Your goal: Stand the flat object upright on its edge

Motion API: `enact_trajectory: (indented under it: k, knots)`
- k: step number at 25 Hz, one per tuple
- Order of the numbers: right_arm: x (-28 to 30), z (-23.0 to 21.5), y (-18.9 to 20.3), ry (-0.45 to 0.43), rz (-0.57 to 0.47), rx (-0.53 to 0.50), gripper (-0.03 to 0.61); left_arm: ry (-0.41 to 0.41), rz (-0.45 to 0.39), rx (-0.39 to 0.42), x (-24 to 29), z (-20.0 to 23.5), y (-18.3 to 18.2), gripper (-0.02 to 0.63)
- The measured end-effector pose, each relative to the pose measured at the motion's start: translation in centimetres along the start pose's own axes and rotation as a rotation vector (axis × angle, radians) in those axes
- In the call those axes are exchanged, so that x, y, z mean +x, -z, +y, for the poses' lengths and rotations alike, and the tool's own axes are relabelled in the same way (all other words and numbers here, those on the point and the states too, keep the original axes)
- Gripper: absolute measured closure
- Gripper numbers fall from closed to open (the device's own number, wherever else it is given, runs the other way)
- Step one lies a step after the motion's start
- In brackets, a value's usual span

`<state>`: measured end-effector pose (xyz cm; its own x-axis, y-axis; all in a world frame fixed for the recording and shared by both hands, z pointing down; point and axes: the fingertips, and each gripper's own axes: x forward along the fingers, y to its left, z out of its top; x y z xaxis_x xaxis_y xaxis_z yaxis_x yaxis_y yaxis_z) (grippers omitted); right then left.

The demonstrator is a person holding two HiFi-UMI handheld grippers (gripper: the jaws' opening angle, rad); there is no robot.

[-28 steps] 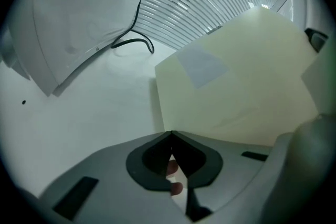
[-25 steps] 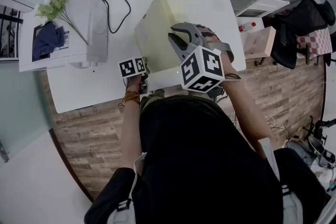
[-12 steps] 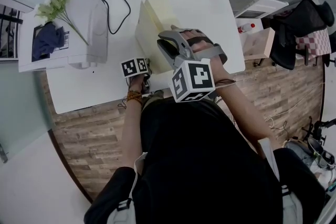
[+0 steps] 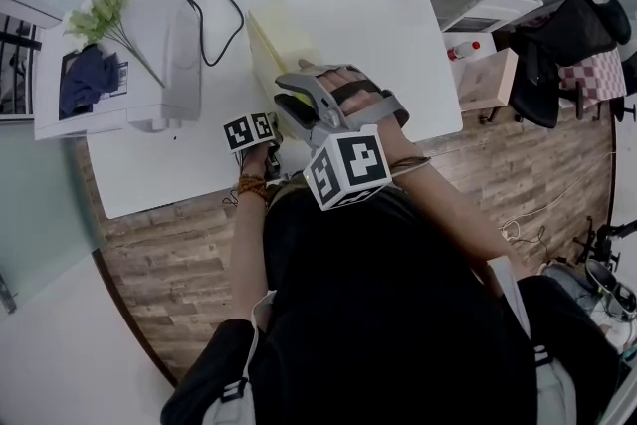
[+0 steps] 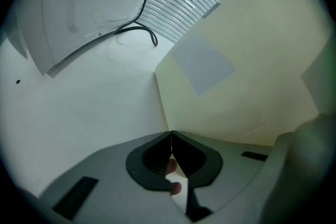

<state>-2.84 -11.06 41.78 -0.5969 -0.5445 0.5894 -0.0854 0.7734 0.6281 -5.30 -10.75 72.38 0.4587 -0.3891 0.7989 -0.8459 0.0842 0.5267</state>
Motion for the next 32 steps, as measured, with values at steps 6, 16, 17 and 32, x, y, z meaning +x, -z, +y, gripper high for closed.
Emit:
enact_trajectory:
  k: [6, 16, 17, 32]
  knots:
    - [-3.1, -1.9, -1.7, 0.022, -0.184, 0.197, 0.425, 0.007, -0.051, -0.007, -1.8, -0.3, -0.8, 0.607]
    - [-4.2, -1.6, 1.9, -0.13, -0.392, 0.619, 0.423, 0.084, -0.352, 0.056, -11.0, -4.1, -5.6, 0.606]
    - [-4.1, -1.3, 1.9, -0.15, -0.412, 0.661, 0.423, 0.086, -0.389, 0.068, -12.3, -4.8, -6.2, 0.606]
    - [-2.5, -2.0, 3.7, -0.245, -0.513, 1.085, 0.422, 0.6, -0.538, 0.069, -23.8, -14.0, -7.9, 0.422]
